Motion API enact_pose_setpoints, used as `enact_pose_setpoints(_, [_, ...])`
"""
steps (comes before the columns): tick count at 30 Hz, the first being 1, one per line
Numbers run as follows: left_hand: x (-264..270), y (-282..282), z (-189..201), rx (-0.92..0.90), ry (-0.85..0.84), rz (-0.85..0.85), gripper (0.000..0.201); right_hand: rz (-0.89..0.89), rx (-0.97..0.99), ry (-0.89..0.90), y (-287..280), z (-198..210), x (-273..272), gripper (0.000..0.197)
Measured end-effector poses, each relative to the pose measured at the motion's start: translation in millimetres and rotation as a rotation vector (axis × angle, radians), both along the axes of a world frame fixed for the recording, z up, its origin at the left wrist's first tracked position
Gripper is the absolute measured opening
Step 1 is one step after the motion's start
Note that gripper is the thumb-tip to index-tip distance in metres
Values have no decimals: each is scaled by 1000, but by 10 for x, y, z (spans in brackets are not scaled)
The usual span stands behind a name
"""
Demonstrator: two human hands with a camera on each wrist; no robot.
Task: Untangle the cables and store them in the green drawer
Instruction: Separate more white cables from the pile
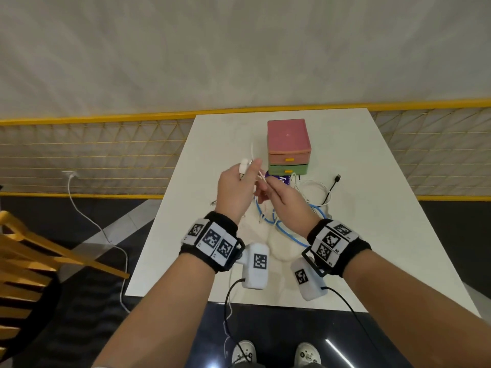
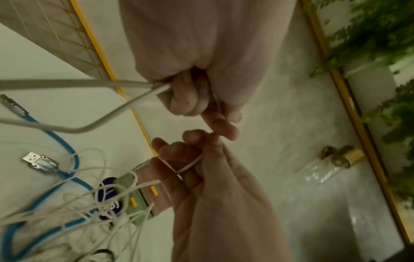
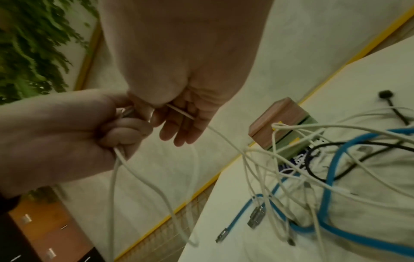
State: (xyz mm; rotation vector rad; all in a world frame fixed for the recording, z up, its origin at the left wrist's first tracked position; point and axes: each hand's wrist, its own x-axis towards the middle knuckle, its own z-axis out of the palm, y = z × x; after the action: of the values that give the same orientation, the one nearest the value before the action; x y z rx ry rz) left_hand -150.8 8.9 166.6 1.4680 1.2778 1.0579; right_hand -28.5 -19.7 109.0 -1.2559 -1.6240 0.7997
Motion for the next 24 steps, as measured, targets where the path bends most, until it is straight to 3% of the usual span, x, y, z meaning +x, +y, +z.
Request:
enact_pose_setpoints(5, [-123,136,356,132,-131,169,33,18,-45,-150,32,-38,182,25])
enact_pose_setpoints(10, [-146,50,353,45,-34,-77,26,3,38,-30,40,163,95,22])
enact_pose_setpoints(12, [-113,-18,289,103,9,-108,30,7,70,-45,82,252,49,20])
enact_pose_setpoints(16, [-175,62,394,171,-80,136,34,57,-65,-131,54,260,59,23])
enact_pose_setpoints(19, [-296,134,482,218,-163,208,30,239,-218,-158,-174,250,49,25])
enact_pose_setpoints(22, [-403,179,487,225,-157,228,21,547,-429,-467,-493,213,26,22])
enact_pose_setpoints(24, [-440,196,457,182,-100,178,14,662,-592,-714,-649,233,18,39])
